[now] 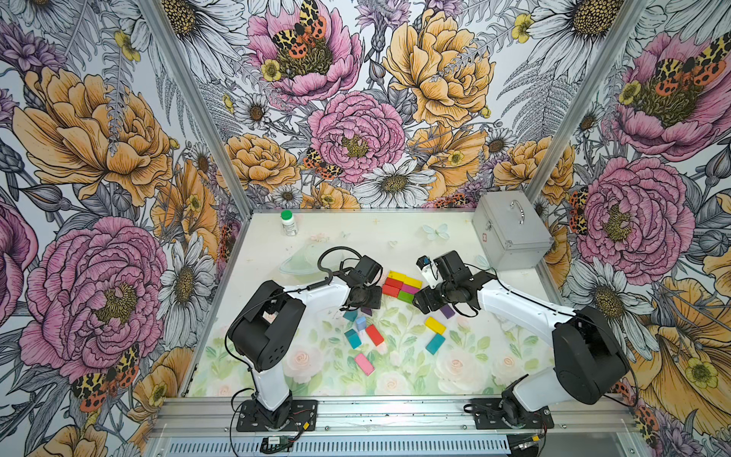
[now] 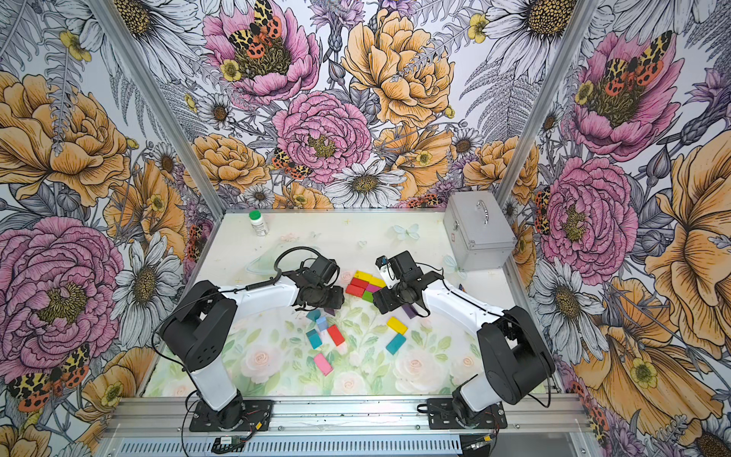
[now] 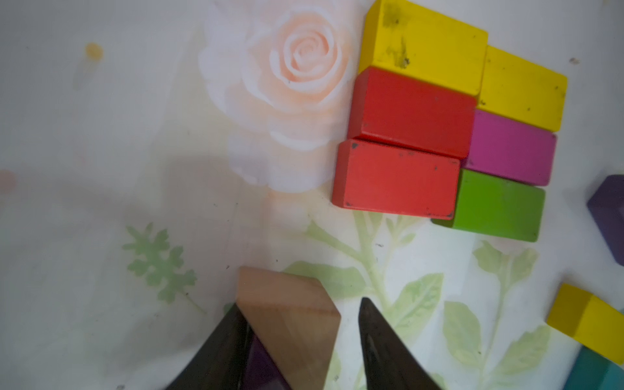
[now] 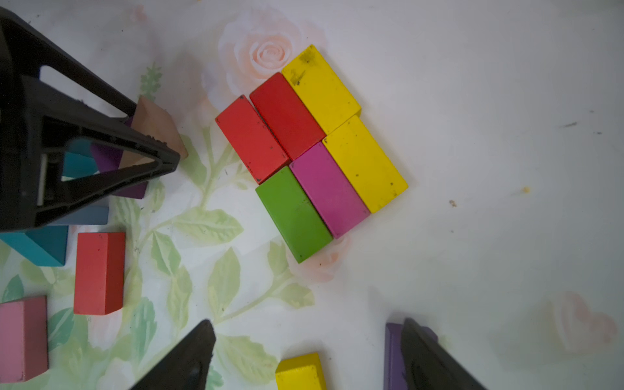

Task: Assemble a piece of candy with building blocks
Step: Move the building block to the center of the board.

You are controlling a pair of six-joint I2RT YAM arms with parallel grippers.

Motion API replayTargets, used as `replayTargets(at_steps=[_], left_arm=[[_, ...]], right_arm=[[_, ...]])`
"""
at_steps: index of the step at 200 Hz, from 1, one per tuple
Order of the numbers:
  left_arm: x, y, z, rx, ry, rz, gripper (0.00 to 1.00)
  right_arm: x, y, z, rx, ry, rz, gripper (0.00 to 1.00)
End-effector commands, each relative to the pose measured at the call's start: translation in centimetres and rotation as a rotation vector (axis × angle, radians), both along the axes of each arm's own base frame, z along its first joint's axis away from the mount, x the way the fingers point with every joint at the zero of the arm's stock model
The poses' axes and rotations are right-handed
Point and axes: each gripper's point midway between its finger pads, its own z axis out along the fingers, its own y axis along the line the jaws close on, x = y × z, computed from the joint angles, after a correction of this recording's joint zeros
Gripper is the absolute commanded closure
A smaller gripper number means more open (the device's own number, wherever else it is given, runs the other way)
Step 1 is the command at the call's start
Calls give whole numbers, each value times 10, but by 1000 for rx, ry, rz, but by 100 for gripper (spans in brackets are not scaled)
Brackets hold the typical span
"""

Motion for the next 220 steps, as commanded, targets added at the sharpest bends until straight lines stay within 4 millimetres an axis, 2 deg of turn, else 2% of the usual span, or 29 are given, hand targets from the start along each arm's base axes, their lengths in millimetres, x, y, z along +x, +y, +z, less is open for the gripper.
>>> replayTargets(at_steps=[1, 47, 67, 103, 116, 120, 157, 194, 220], left_arm=[[4, -1, 1, 38, -14, -19, 56], [7, 4, 2, 66, -21, -17, 66], [11, 13, 3, 71, -24, -2, 67], [29, 24, 6, 69, -35, 26, 62], [38, 24, 13, 55, -52, 30, 61], [38, 26, 1, 72, -28, 28, 61], [59, 29, -2, 70, -30, 37, 60], [74, 29, -2, 61, -37, 41, 60], [81, 22, 7, 26, -51, 31, 56]], right_arm=[[4, 0, 11, 30, -41, 5, 13], [5, -3, 13, 37, -47, -2, 13], [5, -3, 14, 41, -48, -2, 13], [7, -3, 15, 45, -52, 1, 13], [7, -3, 16, 47, -55, 1, 13], [7, -3, 16, 47, -55, 0, 13], [7, -6, 18, 48, -63, 1, 13], [9, -8, 19, 53, -65, -2, 13], [9, -5, 20, 75, -64, -6, 13]])
